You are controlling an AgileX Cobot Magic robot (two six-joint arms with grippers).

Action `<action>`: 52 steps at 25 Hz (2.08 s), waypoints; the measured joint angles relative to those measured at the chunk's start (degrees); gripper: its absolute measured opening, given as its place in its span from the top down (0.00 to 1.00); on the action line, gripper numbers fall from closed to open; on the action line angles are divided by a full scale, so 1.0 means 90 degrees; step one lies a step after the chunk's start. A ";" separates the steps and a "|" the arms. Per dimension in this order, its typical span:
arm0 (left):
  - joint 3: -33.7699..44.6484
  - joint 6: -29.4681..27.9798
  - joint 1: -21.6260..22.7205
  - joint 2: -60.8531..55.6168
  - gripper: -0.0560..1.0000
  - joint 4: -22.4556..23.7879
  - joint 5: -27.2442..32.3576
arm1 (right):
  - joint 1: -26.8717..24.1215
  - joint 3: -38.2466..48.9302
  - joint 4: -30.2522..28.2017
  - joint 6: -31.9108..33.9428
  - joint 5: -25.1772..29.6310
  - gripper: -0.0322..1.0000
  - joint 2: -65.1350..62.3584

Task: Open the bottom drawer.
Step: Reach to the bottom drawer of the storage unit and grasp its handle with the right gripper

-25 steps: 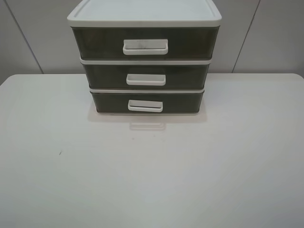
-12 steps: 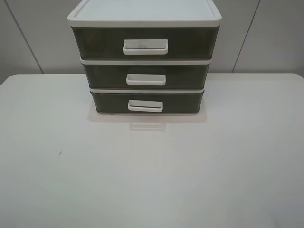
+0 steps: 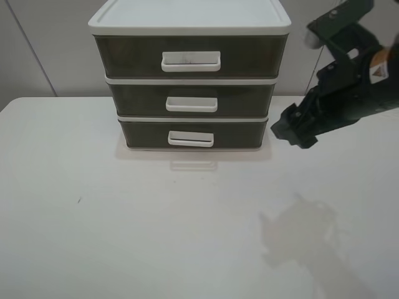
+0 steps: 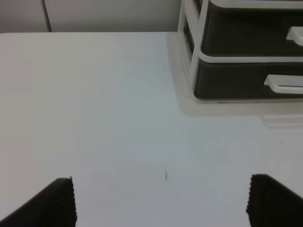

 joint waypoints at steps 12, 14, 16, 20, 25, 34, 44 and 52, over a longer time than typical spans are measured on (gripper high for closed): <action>0.0000 0.0000 0.0000 0.0000 0.24 0.0000 0.0000 | 0.1466 0.0000 -0.2303 -0.0996 -0.1751 0.20 0.2274; 0.0000 0.0000 0.0000 0.0000 0.24 0.0000 0.0000 | 0.1495 0.0000 -0.2664 -0.0996 -0.1914 0.20 0.2510; 0.0000 0.0000 0.0000 0.0000 0.24 0.0000 0.0000 | 0.1495 0.0000 -0.2851 -0.1049 -0.2061 0.20 0.2691; 0.0000 0.0000 0.0000 0.0000 0.24 0.0000 0.0000 | 0.1495 0.0000 -0.2540 -0.2026 -0.2384 0.20 0.2891; 0.0000 0.0000 0.0000 0.0000 0.24 0.0000 0.0000 | 0.1495 -0.0005 -0.0772 -0.4488 -0.3117 0.20 0.3132; 0.0000 0.0000 0.0000 0.0000 0.24 0.0000 0.0000 | 0.1495 -0.0012 0.2144 -0.7271 -0.4639 0.20 0.3824; 0.0000 0.0000 0.0000 0.0000 0.24 0.0000 0.0000 | 0.1495 -0.0018 0.4338 -0.9389 -0.5595 0.20 0.4549; 0.0000 0.0000 0.0000 0.0000 0.24 0.0000 0.0000 | 0.1495 -0.0024 0.4612 -0.9473 -0.6511 0.20 0.4668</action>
